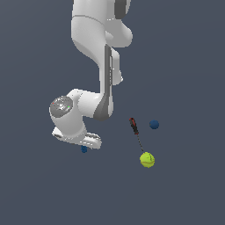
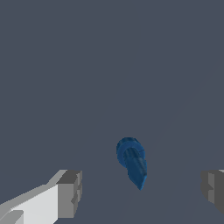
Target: Pick up a designated object from a clutter of objects.
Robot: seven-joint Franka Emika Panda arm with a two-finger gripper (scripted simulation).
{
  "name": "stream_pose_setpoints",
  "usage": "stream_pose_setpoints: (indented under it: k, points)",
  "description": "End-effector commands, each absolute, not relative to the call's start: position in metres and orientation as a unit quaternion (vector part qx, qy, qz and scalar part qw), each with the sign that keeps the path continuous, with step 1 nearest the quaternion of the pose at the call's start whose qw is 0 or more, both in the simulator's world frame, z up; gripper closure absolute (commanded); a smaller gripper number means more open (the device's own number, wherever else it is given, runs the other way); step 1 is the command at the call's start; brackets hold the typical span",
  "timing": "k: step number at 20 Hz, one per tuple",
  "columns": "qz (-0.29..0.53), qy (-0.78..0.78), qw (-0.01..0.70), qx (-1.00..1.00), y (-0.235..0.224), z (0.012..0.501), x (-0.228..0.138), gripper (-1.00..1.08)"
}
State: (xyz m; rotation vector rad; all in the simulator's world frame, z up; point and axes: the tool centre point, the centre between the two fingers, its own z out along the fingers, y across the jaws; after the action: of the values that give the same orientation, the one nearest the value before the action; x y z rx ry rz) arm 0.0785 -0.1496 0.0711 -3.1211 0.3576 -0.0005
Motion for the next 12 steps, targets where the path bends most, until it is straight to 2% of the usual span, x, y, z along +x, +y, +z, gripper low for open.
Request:
stream_pose_setpoints:
  k: [1, 8, 9, 12]
  points:
    - [0.000, 0.114, 0.000, -0.993, -0.149, 0.057, 0.078, -0.92]
    - [0.000, 0.114, 0.000, -0.993, -0.150, 0.042, 0.079, -0.92]
    - [0.000, 0.114, 0.000, -0.993, -0.150, 0.042, 0.079, 1.08]
    - [0.000, 0.114, 0.000, -0.993, -0.150, 0.042, 0.079, 1.08]
